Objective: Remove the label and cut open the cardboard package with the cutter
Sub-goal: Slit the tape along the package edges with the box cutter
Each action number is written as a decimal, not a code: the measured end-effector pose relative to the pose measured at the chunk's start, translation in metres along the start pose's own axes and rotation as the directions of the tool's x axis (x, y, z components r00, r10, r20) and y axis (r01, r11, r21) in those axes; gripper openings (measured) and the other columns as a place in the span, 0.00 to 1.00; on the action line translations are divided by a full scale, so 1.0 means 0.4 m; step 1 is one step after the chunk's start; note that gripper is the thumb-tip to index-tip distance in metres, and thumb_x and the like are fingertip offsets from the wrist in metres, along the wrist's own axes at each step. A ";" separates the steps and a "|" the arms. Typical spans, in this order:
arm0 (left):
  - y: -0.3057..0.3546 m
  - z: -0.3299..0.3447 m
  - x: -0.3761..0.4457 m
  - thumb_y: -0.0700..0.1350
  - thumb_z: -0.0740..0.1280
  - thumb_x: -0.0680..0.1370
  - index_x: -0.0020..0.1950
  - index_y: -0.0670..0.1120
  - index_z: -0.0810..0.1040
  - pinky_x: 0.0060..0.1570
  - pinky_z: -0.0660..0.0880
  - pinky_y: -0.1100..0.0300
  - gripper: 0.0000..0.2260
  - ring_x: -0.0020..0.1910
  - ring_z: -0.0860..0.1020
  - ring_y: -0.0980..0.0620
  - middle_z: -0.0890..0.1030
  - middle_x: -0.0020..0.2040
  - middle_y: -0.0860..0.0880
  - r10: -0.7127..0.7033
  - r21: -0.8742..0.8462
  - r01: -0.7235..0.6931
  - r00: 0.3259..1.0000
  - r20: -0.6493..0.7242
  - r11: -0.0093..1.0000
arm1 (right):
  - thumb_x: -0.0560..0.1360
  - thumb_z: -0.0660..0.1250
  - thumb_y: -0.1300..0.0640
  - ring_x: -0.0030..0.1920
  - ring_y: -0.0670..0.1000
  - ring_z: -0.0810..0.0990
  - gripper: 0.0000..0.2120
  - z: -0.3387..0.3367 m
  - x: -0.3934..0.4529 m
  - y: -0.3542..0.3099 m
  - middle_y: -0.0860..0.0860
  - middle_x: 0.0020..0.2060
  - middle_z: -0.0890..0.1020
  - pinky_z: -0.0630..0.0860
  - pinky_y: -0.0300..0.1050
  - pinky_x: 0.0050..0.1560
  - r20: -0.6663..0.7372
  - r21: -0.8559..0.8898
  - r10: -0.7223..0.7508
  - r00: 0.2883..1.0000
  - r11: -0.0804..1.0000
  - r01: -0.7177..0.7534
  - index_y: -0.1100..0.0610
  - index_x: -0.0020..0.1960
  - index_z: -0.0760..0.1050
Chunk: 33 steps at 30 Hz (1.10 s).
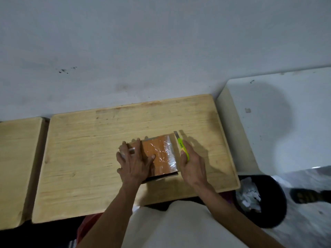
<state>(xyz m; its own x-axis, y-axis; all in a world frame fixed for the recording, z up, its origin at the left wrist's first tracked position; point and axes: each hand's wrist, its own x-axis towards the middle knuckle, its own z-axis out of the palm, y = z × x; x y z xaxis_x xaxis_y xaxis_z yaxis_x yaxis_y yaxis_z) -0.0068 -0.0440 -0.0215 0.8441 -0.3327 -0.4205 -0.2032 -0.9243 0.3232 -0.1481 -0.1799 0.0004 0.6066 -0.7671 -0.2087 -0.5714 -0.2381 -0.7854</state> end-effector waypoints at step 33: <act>-0.001 0.010 0.007 0.68 0.58 0.78 0.77 0.69 0.43 0.63 0.66 0.27 0.33 0.78 0.40 0.31 0.35 0.80 0.49 0.056 0.080 -0.060 0.997 0.047 0.995 | 0.80 0.60 0.62 0.36 0.51 0.76 0.28 0.063 -0.040 -0.084 0.51 0.39 0.74 0.71 0.43 0.34 0.020 -0.336 0.028 0.999 0.941 -0.019 0.48 0.77 0.59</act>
<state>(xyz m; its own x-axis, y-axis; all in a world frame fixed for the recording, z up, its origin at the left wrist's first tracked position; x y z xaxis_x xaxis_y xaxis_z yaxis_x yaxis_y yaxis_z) -0.0066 -0.0454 -0.0262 0.8072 -0.3925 -0.4410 -0.2926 -0.9148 0.2786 -0.1247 -0.1449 0.0154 0.6014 -0.7614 -0.2419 -0.7357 -0.4098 -0.5393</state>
